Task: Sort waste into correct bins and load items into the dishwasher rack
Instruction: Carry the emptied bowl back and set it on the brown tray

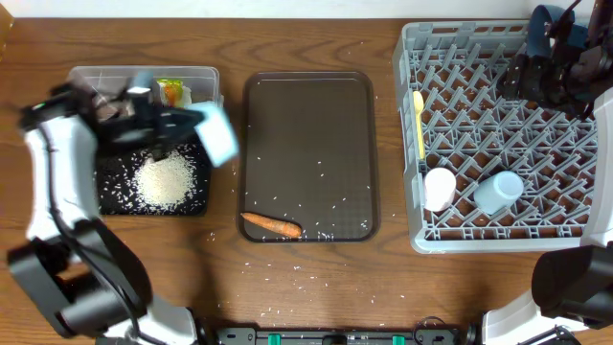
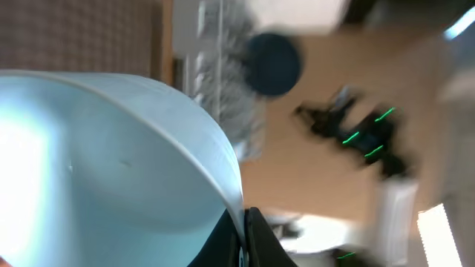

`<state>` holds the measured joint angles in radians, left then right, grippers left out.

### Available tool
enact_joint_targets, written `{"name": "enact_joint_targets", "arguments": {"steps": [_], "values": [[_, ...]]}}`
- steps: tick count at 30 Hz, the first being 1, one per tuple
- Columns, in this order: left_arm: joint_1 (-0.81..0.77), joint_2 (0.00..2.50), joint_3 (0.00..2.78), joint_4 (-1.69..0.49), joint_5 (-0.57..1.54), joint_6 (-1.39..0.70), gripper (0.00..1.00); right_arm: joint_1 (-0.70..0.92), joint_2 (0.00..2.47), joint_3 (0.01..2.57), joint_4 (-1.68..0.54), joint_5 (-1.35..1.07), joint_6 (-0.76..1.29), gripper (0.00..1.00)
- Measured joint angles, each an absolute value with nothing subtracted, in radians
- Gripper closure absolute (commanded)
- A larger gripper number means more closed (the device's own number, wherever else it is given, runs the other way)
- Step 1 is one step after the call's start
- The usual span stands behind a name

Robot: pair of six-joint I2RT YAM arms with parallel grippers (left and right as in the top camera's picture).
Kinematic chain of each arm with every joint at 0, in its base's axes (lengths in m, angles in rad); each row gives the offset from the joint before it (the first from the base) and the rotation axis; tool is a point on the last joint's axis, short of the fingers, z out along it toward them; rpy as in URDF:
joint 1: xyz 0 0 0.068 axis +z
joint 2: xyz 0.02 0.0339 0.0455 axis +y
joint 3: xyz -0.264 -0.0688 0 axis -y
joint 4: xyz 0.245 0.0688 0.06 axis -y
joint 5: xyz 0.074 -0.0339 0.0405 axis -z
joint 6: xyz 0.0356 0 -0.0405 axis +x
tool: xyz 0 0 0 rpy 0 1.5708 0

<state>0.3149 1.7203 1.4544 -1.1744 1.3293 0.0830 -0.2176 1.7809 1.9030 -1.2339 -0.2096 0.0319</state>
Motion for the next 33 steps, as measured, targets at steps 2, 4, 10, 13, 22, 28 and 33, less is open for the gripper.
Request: {"name": "enact_joint_targets", "arguments": {"steps": [2,4,10,13,22,28,33], "values": [[0.208,1.684,1.458,-1.107,1.198,0.026,0.94,-0.217,1.781,1.903,-1.234,-0.21,0.032,0.14],[0.09,1.665,1.46,-1.042,1.045,-0.035,0.94,-0.216,1.781,1.903,-1.233,-0.21,0.032,0.14],[-0.307,1.708,1.46,-0.854,0.521,-0.191,0.94,-0.201,1.781,1.903,-1.233,-0.21,0.032,0.13],[-0.447,1.758,1.46,-0.798,0.345,-0.238,0.94,-0.191,1.781,1.903,-1.234,-0.211,0.032,0.13],[-0.653,1.977,1.459,-0.748,0.038,-0.34,0.94,-0.186,1.781,1.903,-1.253,-0.21,0.024,0.13],[-0.662,1.996,1.459,-0.736,-0.006,-0.344,0.68,-0.186,1.781,1.903,-1.253,-0.21,0.017,0.13],[-0.661,1.996,1.459,-0.737,-0.016,-0.352,0.4,-0.186,1.781,1.903,-1.251,-0.21,0.017,0.13]]}}
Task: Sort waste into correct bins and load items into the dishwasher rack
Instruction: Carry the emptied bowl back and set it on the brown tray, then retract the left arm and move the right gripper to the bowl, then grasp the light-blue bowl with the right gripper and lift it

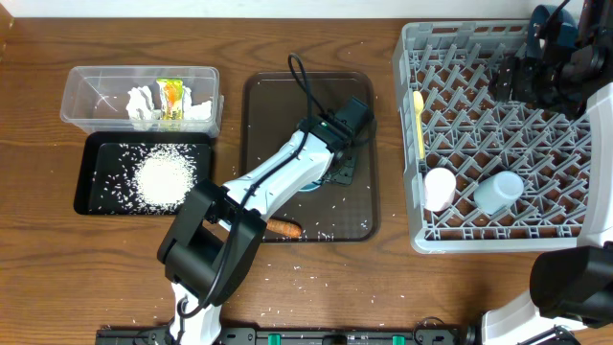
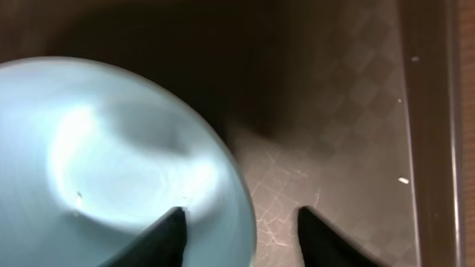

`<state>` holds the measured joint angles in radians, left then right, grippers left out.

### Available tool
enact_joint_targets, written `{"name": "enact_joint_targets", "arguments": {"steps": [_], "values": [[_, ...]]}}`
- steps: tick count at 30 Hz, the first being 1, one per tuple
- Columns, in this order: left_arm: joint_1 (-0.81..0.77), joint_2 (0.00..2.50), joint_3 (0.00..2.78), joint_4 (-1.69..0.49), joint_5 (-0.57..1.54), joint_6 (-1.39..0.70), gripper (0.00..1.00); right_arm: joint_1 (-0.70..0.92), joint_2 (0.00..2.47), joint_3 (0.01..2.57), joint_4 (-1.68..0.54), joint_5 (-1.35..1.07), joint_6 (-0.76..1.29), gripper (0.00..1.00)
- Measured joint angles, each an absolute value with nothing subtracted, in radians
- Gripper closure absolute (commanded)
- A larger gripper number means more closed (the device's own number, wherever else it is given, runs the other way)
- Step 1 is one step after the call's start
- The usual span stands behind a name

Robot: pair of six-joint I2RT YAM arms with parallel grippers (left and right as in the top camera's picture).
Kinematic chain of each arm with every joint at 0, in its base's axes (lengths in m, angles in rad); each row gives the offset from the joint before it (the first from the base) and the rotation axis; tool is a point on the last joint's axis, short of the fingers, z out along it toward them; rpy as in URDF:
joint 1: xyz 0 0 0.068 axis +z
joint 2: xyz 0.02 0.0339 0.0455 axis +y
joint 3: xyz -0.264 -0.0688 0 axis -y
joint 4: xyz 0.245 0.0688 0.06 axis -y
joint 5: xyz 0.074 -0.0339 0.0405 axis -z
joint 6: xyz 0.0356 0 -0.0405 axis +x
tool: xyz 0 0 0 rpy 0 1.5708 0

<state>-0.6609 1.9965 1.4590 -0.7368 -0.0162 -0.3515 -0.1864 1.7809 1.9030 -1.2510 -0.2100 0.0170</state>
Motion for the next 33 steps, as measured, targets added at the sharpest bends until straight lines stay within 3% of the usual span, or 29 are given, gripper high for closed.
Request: {"name": "enact_joint_targets", "arguments": {"steps": [11,18,25,31,33], "values": [[-0.515,1.802,1.497,-0.86,-0.019,-0.363,0.32,-0.149,1.781,1.903,-1.207,-0.322,0.014,0.19],[-0.271,1.518,1.534,-0.945,-0.033,-0.405,0.31,0.131,1.795,1.903,-1.152,-0.332,0.056,0.22],[-0.106,1.456,1.536,-1.031,-0.033,-0.416,0.31,0.406,1.982,1.903,-1.097,-0.284,0.17,0.35],[-0.047,1.462,1.536,-1.06,-0.033,-0.419,0.31,0.509,2.167,1.9,-1.101,-0.236,0.241,0.45],[-0.041,1.462,1.536,-1.061,-0.033,-0.419,0.31,0.523,2.206,1.9,-1.102,-0.224,0.252,0.54]]}}
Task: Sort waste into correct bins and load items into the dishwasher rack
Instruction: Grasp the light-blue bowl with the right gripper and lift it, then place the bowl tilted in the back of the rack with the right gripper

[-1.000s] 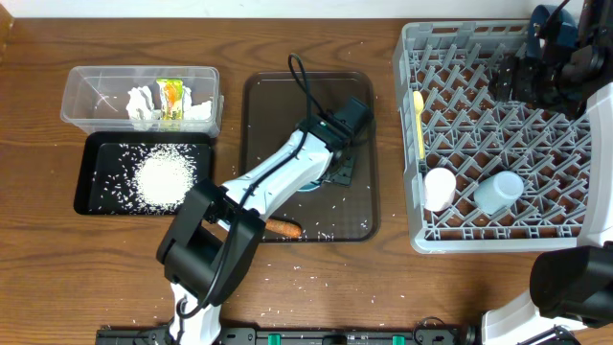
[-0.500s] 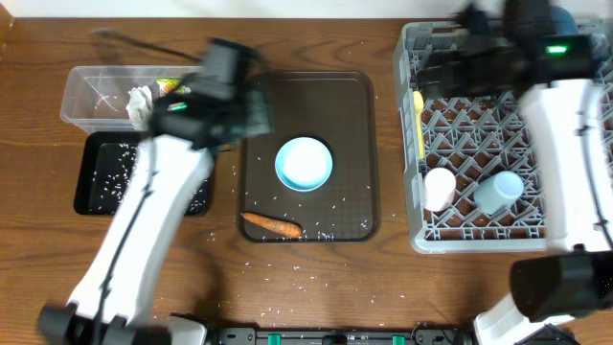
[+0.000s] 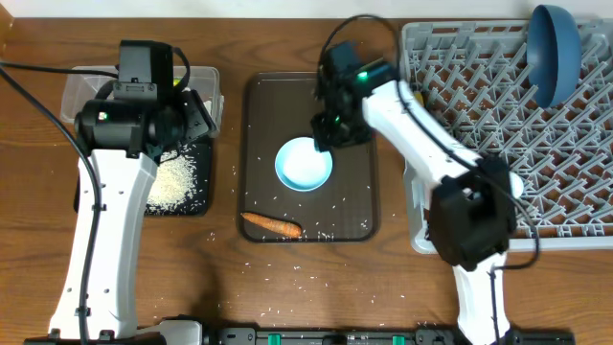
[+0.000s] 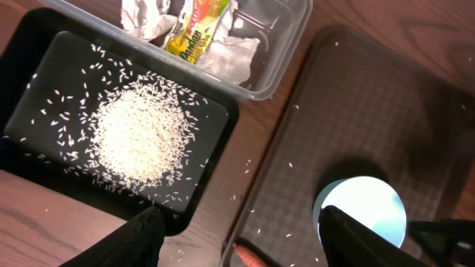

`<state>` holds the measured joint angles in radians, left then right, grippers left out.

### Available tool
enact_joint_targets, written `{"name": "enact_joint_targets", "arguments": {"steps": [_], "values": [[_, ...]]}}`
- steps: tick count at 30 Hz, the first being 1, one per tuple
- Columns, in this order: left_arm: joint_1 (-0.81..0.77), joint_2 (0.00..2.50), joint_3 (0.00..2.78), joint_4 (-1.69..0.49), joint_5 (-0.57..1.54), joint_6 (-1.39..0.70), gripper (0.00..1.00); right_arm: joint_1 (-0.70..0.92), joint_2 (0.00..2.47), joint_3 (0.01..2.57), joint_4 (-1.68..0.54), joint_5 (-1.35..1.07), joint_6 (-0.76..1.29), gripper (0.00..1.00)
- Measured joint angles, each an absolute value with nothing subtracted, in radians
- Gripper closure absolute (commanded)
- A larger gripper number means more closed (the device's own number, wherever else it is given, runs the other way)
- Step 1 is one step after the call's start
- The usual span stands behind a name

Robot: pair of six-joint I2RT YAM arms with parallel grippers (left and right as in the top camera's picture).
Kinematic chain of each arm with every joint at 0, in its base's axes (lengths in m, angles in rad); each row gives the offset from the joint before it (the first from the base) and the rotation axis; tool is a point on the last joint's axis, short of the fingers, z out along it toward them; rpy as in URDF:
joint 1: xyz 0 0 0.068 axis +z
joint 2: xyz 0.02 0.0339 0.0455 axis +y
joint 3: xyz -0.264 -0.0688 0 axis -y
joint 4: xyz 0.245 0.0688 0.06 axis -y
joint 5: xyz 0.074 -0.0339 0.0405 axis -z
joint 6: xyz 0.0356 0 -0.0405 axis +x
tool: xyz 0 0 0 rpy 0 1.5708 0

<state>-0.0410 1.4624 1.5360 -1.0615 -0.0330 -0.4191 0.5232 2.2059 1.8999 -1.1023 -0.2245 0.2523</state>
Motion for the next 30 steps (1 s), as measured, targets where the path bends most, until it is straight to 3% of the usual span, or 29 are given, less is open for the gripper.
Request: {"name": "enact_joint_targets", "arguments": {"steps": [3,11,12,13,14,25,30], "values": [[-0.04,1.462,1.536,-1.063,-0.033,-0.419,0.31,0.533,2.245,1.898,-1.104,-0.203,0.266,0.71],[-0.04,1.462,1.536,-1.063,-0.033,-0.419,0.3,0.534,2.29,1.886,-1.089,-0.16,0.273,0.99],[-0.04,1.462,1.536,-1.063,-0.033,-0.419,0.3,0.534,2.29,1.881,-1.082,-0.157,0.273,0.99],[-0.04,1.462,1.536,-1.063,-0.033,-0.419,0.19,0.534,2.29,1.879,-1.077,-0.156,0.276,0.99],[-0.04,1.462,1.536,-1.063,-0.033,-0.414,0.15,0.534,2.29,1.877,-1.074,-0.156,0.275,0.99],[-0.04,1.462,1.536,-1.064,-0.03,-0.422,0.09,0.507,2.254,1.887,-1.098,-0.11,0.275,0.99],[-0.04,1.462,1.536,-1.064,-0.03,-0.422,0.08,0.406,2.07,1.958,-1.12,0.101,0.286,0.99]]}}
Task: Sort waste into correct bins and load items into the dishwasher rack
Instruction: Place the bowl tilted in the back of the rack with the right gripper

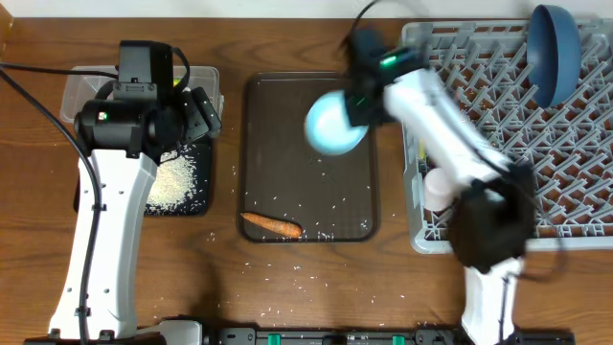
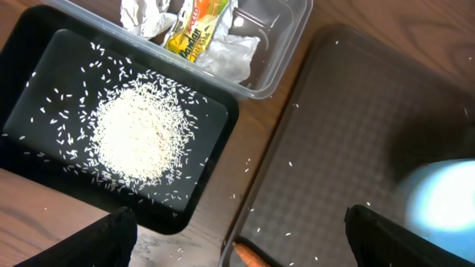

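A light blue bowl (image 1: 335, 125) hangs blurred above the far right part of the brown tray (image 1: 278, 105), with my right gripper (image 1: 359, 96) shut on its rim. The same bowl (image 2: 441, 200) shows at the right edge of the left wrist view. A carrot (image 1: 271, 225) lies at the tray's near left corner. The grey dishwasher rack (image 1: 479, 134) stands on the right. My left gripper (image 2: 241, 226) hangs open and empty over the gap between the black tray and the brown tray.
A black tray (image 2: 44, 74) holds a pile of rice (image 2: 141, 141). Behind it a clear bin (image 2: 274, 44) holds wrappers. The rack carries a dark blue bowl (image 1: 554, 38) and a white cup (image 1: 439, 187). Rice grains are scattered on the table.
The light blue bowl sat flat in the brown tray with my right gripper at its rim. Now it is off the tray and nearer the rack, held by that gripper. My left arm stayed put.
My left gripper held the light blue bowl tilted over the black rice tray. Then the bowl was down in the brown tray under that gripper. Later the left arm was back over the bins and the right gripper was at the bowl, which now hangs lifted toward the rack.
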`<state>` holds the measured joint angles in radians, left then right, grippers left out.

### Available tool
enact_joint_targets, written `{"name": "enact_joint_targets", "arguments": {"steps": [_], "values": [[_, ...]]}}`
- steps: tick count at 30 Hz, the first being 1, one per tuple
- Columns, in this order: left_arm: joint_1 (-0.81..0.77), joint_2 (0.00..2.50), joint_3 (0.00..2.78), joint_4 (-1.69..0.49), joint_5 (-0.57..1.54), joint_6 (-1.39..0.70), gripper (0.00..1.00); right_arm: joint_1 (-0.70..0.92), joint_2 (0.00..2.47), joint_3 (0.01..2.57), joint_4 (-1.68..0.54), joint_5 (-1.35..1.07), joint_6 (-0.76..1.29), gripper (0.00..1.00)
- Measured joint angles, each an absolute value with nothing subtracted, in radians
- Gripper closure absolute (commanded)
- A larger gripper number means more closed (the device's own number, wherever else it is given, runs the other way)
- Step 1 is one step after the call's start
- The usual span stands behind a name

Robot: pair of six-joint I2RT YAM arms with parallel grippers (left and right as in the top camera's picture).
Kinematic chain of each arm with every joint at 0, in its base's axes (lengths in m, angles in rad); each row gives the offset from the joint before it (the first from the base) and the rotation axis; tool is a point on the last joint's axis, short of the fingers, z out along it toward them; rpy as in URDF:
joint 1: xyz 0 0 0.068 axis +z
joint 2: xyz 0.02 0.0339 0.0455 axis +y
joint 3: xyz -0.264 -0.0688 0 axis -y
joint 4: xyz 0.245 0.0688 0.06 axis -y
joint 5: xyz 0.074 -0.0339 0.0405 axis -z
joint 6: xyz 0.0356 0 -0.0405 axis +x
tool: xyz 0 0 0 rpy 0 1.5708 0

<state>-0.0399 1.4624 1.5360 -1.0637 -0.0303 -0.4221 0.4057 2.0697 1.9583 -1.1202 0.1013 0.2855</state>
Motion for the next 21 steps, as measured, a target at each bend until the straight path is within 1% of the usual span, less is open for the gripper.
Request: {"name": "enact_joint_targets", "arguments": {"steps": [4,7,9,12,14,21], "values": [[-0.04,1.462,1.536,-1.065,-0.03,-0.422,0.07,0.323,1.858,2.006,-1.096,0.392,0.319,0.99],[-0.04,1.462,1.536,-1.065,-0.03,-0.422,0.06,0.289,1.763,2.032,-1.097,0.634,0.339,0.99],[-0.04,1.462,1.536,-1.065,-0.03,-0.422,0.06,0.273,1.745,2.036,-1.103,0.778,0.349,0.99],[-0.04,1.462,1.536,-1.065,-0.03,-0.422,0.06,0.258,1.777,2.032,-1.107,0.952,0.352,0.99],[-0.04,1.462,1.536,-1.065,-0.03,-0.422,0.05,0.258,1.817,2.025,-1.1,1.024,0.344,0.99],[-0.04,1.462,1.536,-1.066,-0.03,-0.422,0.05,0.258,1.972,2.014,-1.031,1.178,0.199,0.99]]}}
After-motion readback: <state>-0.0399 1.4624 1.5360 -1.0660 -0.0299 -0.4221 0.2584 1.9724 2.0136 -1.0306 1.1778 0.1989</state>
